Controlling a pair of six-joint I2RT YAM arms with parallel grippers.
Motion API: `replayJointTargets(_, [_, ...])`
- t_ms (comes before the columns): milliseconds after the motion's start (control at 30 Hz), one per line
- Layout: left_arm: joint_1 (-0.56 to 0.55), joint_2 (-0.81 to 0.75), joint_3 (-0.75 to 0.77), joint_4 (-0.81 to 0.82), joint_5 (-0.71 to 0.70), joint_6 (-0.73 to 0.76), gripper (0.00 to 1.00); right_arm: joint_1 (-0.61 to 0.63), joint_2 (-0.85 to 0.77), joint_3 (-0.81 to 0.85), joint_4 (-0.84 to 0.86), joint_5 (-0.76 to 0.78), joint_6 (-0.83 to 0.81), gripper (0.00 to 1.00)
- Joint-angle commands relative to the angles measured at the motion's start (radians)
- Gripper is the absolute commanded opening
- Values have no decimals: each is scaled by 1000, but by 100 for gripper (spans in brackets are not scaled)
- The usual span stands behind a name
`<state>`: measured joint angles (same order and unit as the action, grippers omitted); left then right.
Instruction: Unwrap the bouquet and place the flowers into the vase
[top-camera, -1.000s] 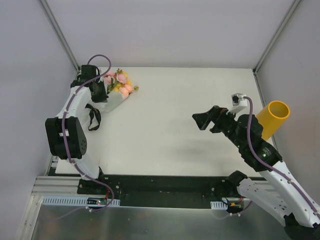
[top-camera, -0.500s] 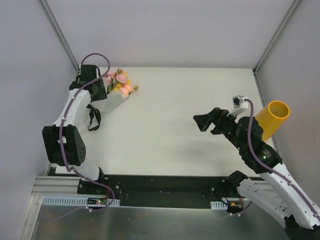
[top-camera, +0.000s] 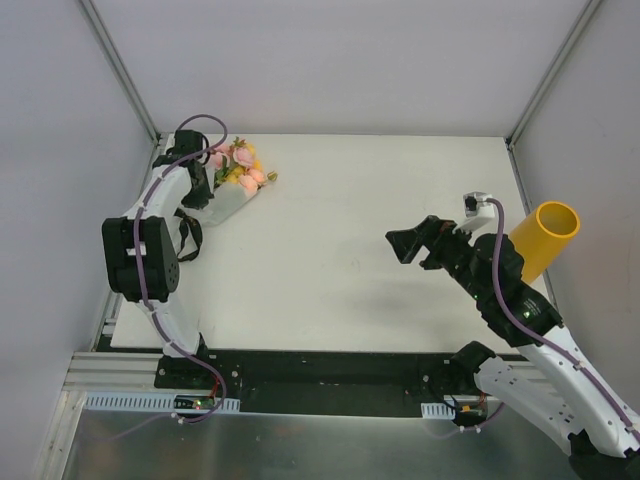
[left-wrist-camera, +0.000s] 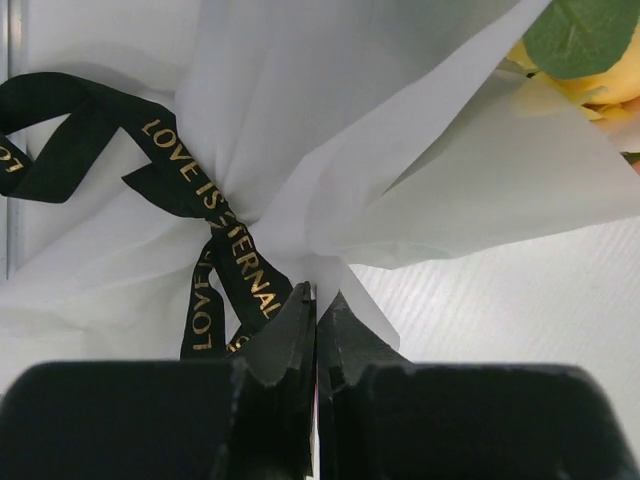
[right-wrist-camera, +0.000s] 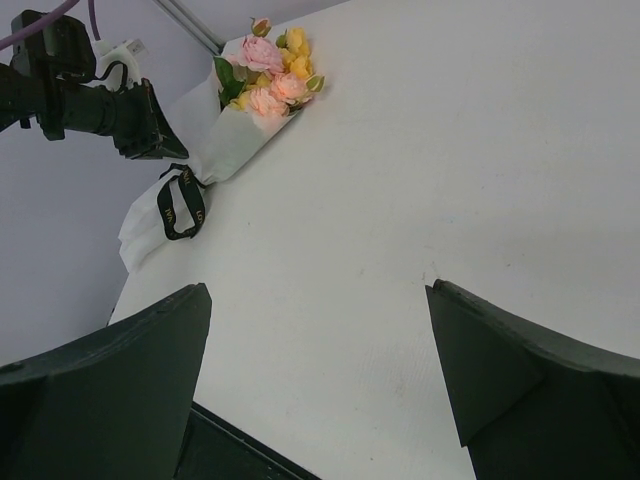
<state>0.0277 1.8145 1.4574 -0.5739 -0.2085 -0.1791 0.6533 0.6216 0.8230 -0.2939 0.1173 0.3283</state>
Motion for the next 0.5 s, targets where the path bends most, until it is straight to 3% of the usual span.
replayJointTargets(0, [-2,-67,-6,-26,87,-72,0,5,-14,-7,45,30,-9,99])
replayJointTargets(233, [-144,-191,-78,-26,173,-197,0,5,-10,-13,48,28,12,99])
replayJointTargets(367, [-208,-204,-80,-23,267,-318,0,5,-13,-22,48,28,25,99])
replayJointTargets(467, [-282,-184,-46,-23,293,-329,0,5,-14,-31,45,33,40,99])
